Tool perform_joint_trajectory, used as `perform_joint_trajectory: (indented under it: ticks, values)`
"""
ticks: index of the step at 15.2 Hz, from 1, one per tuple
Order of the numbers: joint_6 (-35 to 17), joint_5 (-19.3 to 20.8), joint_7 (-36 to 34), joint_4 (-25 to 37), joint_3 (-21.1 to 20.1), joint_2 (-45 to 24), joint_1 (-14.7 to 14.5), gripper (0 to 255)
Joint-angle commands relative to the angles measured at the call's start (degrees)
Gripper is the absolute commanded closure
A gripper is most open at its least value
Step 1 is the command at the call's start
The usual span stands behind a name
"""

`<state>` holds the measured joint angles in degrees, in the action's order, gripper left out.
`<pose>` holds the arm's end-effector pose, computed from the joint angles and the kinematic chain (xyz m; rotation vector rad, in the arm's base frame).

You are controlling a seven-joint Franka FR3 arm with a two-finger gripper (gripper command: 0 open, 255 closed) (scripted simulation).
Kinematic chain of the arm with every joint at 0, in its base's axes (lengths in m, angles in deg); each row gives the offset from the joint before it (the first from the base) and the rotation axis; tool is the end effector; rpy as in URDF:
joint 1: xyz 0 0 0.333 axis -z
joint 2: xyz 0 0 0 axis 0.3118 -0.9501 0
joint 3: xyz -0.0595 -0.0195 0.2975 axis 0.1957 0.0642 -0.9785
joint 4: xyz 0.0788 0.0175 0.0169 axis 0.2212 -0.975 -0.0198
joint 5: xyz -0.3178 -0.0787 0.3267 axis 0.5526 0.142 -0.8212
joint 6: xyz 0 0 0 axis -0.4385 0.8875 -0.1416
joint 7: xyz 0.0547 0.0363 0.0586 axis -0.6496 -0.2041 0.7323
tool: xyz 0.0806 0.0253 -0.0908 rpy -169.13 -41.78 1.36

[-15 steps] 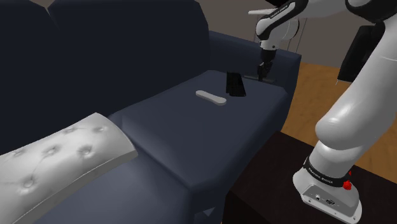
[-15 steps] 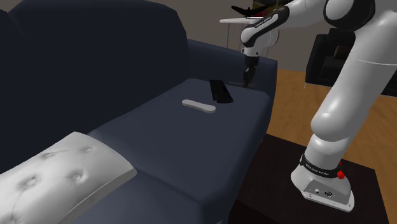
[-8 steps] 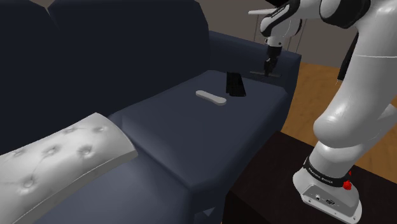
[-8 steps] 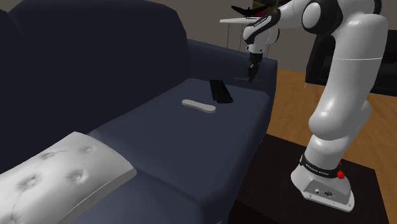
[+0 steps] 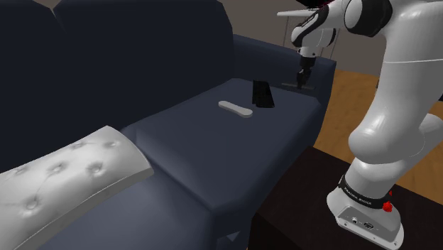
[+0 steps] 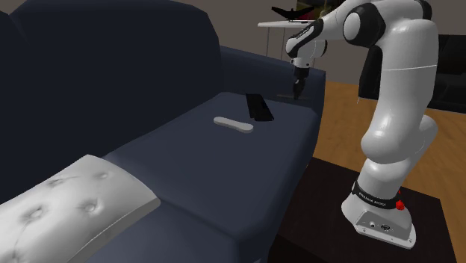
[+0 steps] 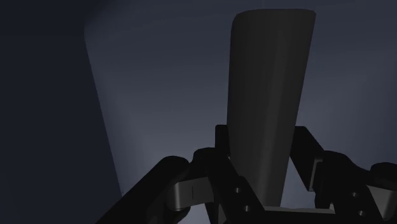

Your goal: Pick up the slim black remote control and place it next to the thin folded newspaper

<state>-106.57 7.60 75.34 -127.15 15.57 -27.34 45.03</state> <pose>0.4665 -0.4877 0.3309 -3.0681 -0.0015 0.0148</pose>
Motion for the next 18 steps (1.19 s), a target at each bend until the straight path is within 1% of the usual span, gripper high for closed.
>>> perform_joint_trajectory:
  ticks: [1,11,18]
  values:
    - [-1.2,-0.3,0.2,-0.5,-0.1,-0.7,0.1,255]
    - [-7.5,-2.1,1.5,-3.6,-0.8,-4.1,0.5,255]
    - [-7.5,-2.1,1.5,-3.6,-0.8,-4.1,0.5,255]
